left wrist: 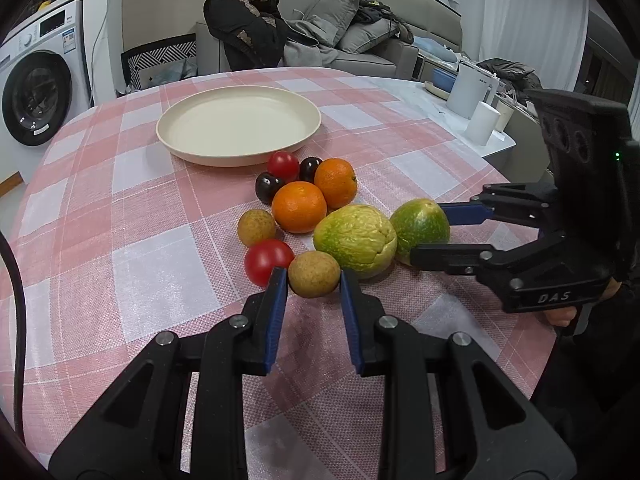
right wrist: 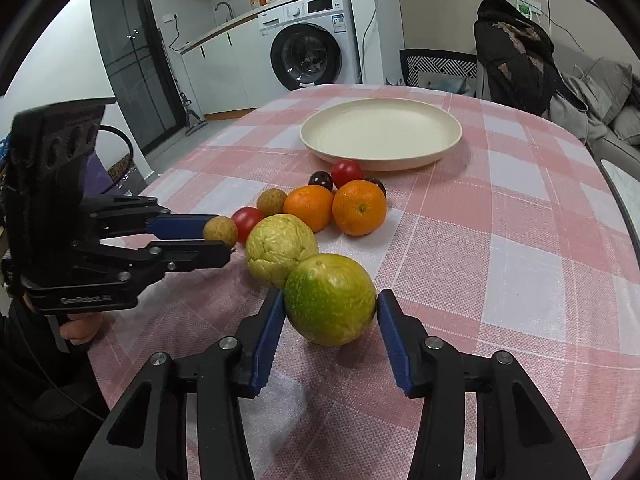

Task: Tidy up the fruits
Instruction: 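Close the left tool on the small brown fruit while the right tool lifts the lime, then carry both fruits over the cream plate and open both tools to drop them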

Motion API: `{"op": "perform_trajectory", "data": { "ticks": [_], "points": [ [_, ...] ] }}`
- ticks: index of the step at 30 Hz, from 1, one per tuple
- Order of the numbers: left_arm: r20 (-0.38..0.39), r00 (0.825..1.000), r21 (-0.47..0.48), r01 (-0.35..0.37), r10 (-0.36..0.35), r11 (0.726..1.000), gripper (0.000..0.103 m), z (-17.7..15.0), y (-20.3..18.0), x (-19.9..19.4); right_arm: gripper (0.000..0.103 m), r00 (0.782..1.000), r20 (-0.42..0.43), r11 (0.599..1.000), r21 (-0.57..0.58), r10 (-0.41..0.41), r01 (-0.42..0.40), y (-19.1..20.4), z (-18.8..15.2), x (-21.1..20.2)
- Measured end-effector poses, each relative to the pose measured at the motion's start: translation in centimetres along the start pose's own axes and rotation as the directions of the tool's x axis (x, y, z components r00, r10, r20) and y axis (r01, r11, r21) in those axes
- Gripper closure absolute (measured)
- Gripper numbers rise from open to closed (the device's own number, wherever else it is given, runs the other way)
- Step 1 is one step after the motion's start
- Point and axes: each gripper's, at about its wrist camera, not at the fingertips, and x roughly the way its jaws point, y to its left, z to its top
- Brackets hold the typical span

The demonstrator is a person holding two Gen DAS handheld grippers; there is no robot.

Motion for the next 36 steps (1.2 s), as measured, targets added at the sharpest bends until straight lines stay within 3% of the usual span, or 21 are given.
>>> {"op": "perform_trajectory", "data": {
  "ticks": [6, 16, 23, 31, 36],
  "points": [
    [0.025, 1.0, -0.002, -0.002, 0.002, 1.0, 0.079, 0.1, 0.2, -0.5, 0.056, 1.0, 0.006, 0.999, 0.036, 0.009, -0.009, -0.6, -0.1, 0.4],
    [0.109, 0.994, -0.032, -0.022, 0.025, 0.999, 0.079, 1.5, 1.9, -1.5, 0.056, 0.994, 0.103, 0.999, 0.048, -0.02, 0.015, -0.9, 1.2, -1.3],
    [0.169, 0.982, -0.067, -0.078, 0.089, 0.995, 0.079, 3.8, 3.5, -1.7, 0.056, 0.985, 0.168, 0.998, 0.06, -0.041, 0.031, -1.0, 3.8, -1.4],
    [0.196, 0.967, -0.126, -0.141, 0.164, 0.982, 0.079, 6.7, 5.4, 0.4, 0.056, 0.979, 0.194, 0.994, 0.105, -0.059, 0.039, -2.2, 7.1, 0.2],
    [0.19, 0.967, -0.141, -0.142, 0.168, 0.98, 0.079, 8.2, 6.3, 2.5, 0.056, 0.979, 0.195, 0.992, 0.122, -0.066, 0.043, -2.6, 8.7, 1.5]
  ]
}}
